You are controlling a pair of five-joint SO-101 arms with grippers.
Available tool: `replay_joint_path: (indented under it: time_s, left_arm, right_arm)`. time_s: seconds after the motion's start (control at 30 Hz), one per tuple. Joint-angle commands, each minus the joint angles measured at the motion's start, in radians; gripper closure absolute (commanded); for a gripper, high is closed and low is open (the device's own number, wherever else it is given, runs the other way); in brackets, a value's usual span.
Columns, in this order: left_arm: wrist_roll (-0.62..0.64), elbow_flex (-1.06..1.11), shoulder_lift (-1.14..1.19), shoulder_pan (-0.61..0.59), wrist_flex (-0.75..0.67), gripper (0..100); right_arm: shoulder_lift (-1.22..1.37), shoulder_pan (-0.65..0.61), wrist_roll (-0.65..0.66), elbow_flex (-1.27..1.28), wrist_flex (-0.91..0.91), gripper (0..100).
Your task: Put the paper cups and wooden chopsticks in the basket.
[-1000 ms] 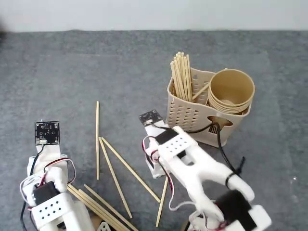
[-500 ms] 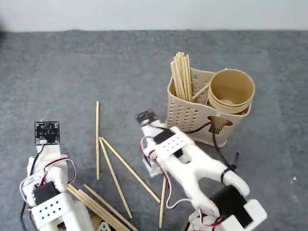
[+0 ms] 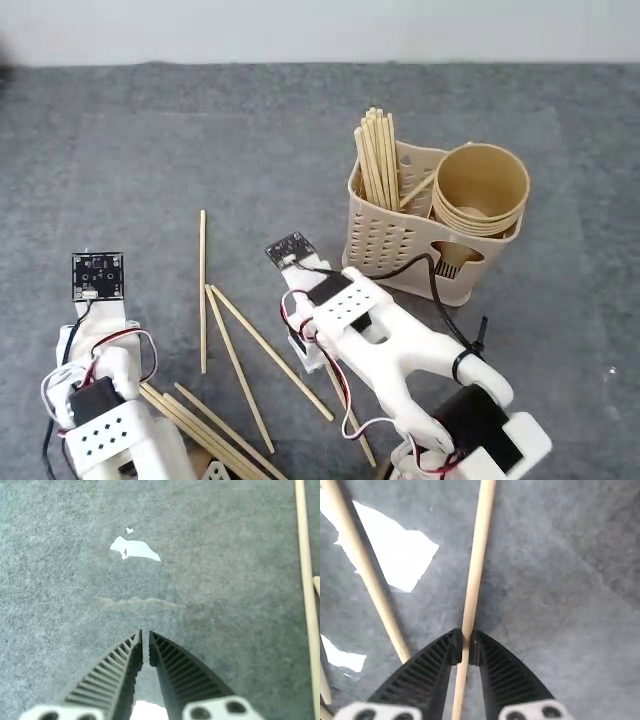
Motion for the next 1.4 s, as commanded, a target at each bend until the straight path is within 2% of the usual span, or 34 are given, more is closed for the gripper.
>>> replay_joint_path:
  time_s: [0.0, 0.2, 0.33, 0.43, 0.6, 0.83, 0.97, 1.2, 1.37]
  left_arm:
    - [-0.009, -0.019, -0.009, 0.003, -0.020, 97]
    - [-0.009, -0.019, -0.009, 0.003, -0.020, 97]
    - [-0.009, -0.019, -0.009, 0.003, -0.020, 97]
    - [-0.009, -0.019, -0.009, 0.003, -0.020, 97]
    - [-0.009, -0.019, -0.009, 0.003, -0.020, 97]
    - [-0.009, -0.019, -0.009, 0.003, -0.020, 97]
    - [-0.009, -0.019, -0.009, 0.003, -0.020, 97]
    - [-0.009, -0.019, -0.009, 0.003, -0.020, 97]
    - [-0.009, -0.019, -0.009, 0.003, -0.020, 97]
  right_arm:
    - [-0.016, -0.005, 0.009, -0.166, 0.114, 99.1]
    - [-0.027, -0.005, 0.008, -0.486, 0.400, 99.1]
    - [-0.102, -0.007, 0.009, -0.654, 0.526, 99.1]
    - [-0.185, -0.005, 0.012, -0.738, 0.578, 99.1]
    - [-0.328, -0.001, 0.092, -0.783, 0.570, 99.1]
    - [-0.529, 0.024, 0.212, -0.787, 0.394, 99.1]
    - [-0.588, 0.124, 0.272, -0.783, 0.214, 99.1]
    - [-0.590, 0.288, 0.273, -0.776, -0.030, 99.1]
    - [-0.593, 0.395, 0.278, -0.661, -0.231, 99.1]
